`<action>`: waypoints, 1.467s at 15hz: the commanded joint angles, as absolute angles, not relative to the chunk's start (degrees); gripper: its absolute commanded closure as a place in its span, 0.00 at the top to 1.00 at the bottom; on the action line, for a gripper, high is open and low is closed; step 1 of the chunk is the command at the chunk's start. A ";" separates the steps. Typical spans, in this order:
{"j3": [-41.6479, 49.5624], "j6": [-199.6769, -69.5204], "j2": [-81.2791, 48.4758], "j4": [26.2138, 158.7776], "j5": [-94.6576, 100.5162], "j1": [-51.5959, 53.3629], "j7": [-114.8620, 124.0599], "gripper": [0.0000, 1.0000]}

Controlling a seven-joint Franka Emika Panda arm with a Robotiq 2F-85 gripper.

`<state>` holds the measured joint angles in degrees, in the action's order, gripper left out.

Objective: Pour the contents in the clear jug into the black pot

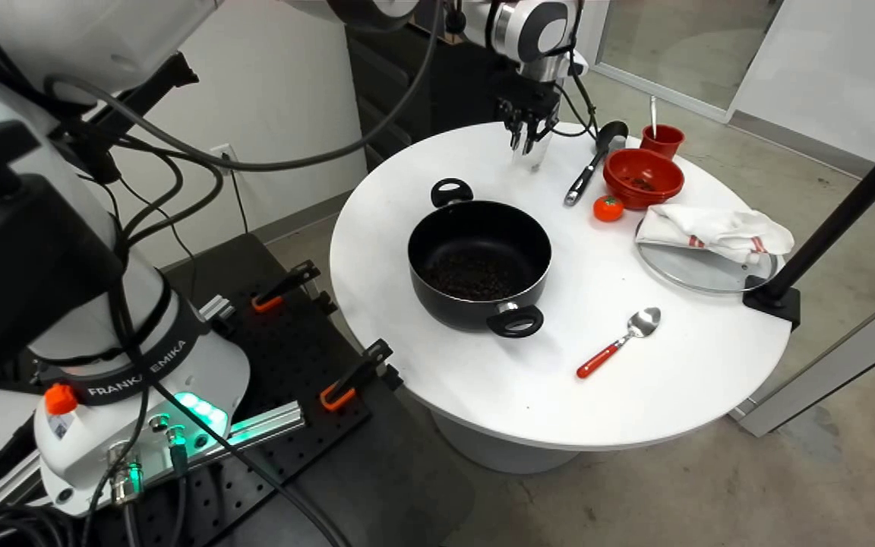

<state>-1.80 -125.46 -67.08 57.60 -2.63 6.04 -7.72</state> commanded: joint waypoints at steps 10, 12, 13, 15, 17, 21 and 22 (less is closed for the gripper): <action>-6.24 -114.51 -69.77 44.48 -5.31 4.95 -5.69 1.00; -8.53 -110.84 -68.95 40.94 -7.60 5.11 -4.69 1.00; -9.28 -108.89 -68.74 38.79 -8.60 5.50 -3.53 1.00; -10.38 -107.62 -67.76 35.67 -9.78 6.38 -1.68 1.00; -11.06 -108.52 -66.73 32.86 -10.07 7.49 0.20 1.00; -10.19 -107.26 -63.21 30.20 -8.01 9.83 2.91 1.00; -9.81 -104.82 -61.77 30.66 -7.36 10.15 3.21 1.00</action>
<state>-10.87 -109.63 -64.09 31.86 -8.86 9.04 1.25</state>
